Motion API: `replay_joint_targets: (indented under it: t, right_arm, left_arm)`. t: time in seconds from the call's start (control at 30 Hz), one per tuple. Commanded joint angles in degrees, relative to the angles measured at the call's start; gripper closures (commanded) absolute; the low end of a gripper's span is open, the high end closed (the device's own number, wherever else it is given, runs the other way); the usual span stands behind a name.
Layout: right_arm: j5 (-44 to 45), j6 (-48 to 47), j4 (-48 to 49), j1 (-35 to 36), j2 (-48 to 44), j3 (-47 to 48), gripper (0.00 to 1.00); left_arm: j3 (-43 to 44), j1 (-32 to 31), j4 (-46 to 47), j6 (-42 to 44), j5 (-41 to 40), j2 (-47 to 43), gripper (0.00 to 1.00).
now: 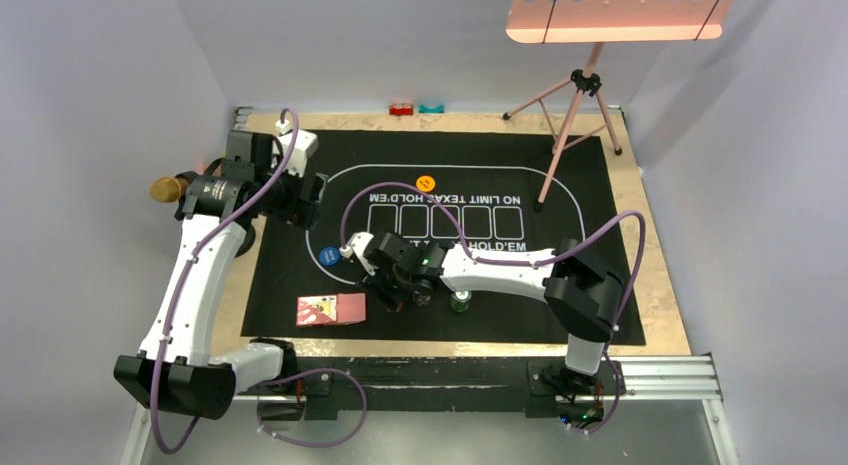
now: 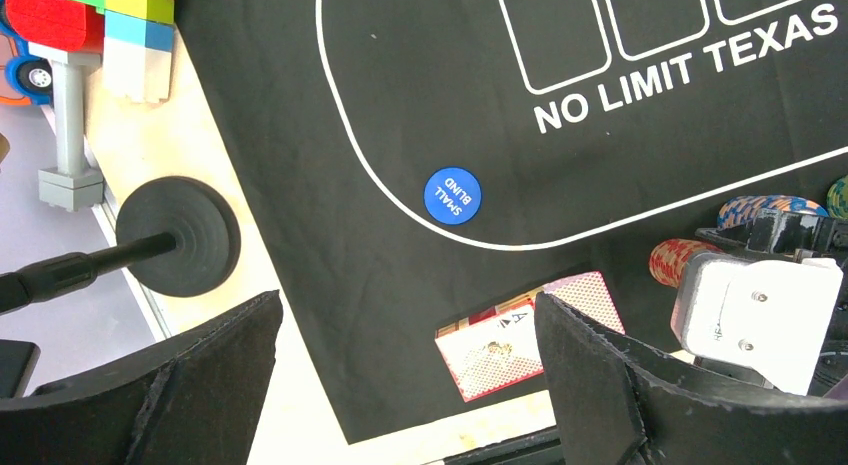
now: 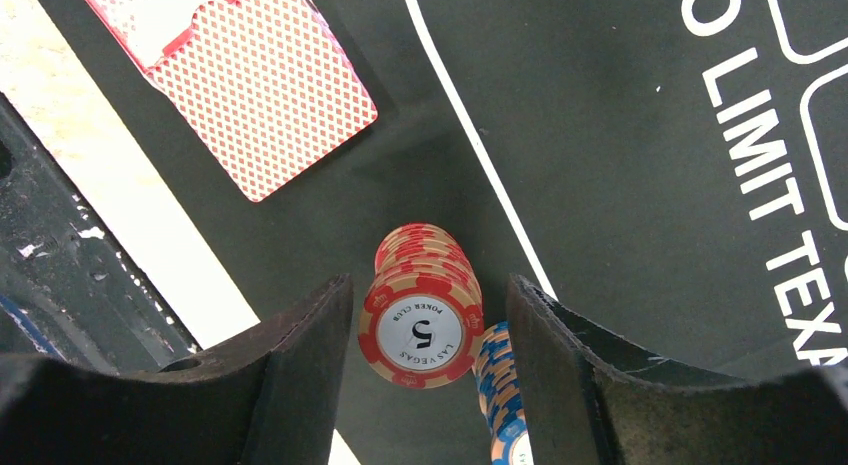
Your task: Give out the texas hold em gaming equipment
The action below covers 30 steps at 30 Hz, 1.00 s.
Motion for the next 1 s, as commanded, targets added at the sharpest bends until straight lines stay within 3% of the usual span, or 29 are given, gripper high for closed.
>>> replay_joint_targets:
  t: [0.0, 0.37, 0.73, 0.97]
  right_arm:
    - [1.1, -0.3, 0.1, 0.3, 0.1, -0.3, 0.38]
    - [0.8, -0.2, -0.4, 0.3, 1.0, -0.9, 0.41]
    - [2.3, 0.0, 0.9, 0.3, -0.7, -2.1, 0.53]
    - [1.7, 0.0, 0.0, 0.3, -1.5, -0.7, 0.48]
  left_arm:
    - [2.7, 0.3, 0.0, 0.4, -0.4, -1.4, 0.00]
    - [2.4, 0.3, 0.0, 0.2, -0.5, -2.3, 0.00]
    - [2.0, 0.3, 0.4, 0.1, -1.0, -2.5, 0.00]
    - [1.5, 0.3, 0.3, 0.5, -0.9, -2.8, 0.00]
